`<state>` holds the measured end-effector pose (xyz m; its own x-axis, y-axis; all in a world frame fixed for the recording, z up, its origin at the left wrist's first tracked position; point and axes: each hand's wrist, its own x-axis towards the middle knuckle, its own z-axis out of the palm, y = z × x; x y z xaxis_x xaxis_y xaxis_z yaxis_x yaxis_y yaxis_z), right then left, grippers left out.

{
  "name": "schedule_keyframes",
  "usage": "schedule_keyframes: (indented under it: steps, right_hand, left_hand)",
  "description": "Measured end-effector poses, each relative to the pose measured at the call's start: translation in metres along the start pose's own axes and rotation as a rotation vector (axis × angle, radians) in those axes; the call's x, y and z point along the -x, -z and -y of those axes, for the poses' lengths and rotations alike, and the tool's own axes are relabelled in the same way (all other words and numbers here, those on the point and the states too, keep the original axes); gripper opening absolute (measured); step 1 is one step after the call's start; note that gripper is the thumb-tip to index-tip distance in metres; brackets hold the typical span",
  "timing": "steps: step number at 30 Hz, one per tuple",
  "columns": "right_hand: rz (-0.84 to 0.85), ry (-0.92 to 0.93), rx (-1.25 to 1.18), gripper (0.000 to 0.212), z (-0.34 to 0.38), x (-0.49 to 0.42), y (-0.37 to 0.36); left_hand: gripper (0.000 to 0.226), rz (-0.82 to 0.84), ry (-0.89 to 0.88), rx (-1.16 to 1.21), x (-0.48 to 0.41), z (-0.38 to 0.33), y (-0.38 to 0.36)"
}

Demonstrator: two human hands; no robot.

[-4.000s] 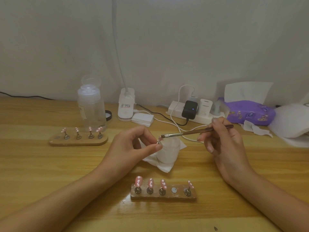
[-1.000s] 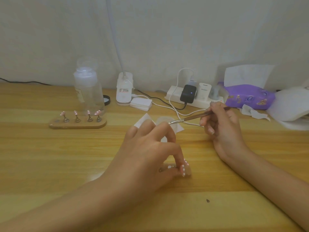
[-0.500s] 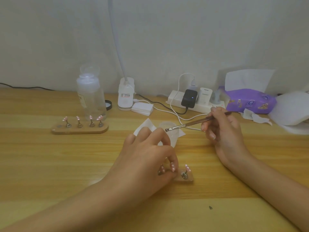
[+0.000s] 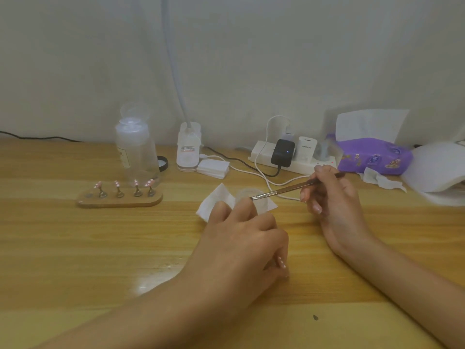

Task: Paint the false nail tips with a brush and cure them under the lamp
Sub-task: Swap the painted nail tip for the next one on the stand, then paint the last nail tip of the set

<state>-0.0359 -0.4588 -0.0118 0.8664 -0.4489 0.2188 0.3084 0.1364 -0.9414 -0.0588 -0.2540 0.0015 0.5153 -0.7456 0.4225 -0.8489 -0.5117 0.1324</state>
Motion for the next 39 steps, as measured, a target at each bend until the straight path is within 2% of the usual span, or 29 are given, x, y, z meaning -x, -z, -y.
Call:
schedule_keyframes:
  steps: [4,6,8,13,17,20,22,30,34,39]
  right_hand:
    - [-0.036,0.037,-0.017,0.036,0.002,0.002,0.0]
    - [-0.026,0.085,-0.014,0.031,0.005,0.002,-0.001]
    - [0.02,0.13,0.03,0.029,0.009,0.003,-0.001]
    - [0.188,0.219,0.226,0.027,0.022,0.007,-0.009]
    - [0.263,0.237,0.35,0.031,0.034,0.002,-0.013]
    - [0.305,0.247,0.406,0.033,0.039,0.0,-0.016]
    - [0.337,0.244,0.433,0.031,0.038,0.0,-0.019]
    - [0.405,0.227,0.465,0.028,0.031,0.0,-0.022]
    - [0.284,0.216,0.363,0.032,0.031,-0.001,-0.016]
    - [0.11,0.117,0.186,0.03,0.021,-0.003,0.001]
  left_hand:
    - [0.005,-0.101,-0.137,-0.064,0.002,-0.003,0.002]
    - [0.01,-0.191,-0.172,0.028,0.0,0.002,0.012]
    - [0.007,-0.281,-0.156,0.22,-0.007,0.015,0.024]
    - [0.008,-0.416,0.094,0.677,-0.016,0.057,0.031]
    - [0.016,-0.394,0.392,0.847,-0.009,0.075,0.009]
    - [0.024,-0.377,0.46,0.917,-0.006,0.079,0.001]
    - [0.021,-0.397,0.464,0.985,-0.007,0.081,0.0]
    - [0.012,-0.396,0.466,0.981,-0.01,0.083,-0.007]
    - [0.017,-0.402,0.429,0.901,-0.009,0.085,-0.01]
    - [0.019,-0.364,0.351,0.764,-0.008,0.091,-0.013]
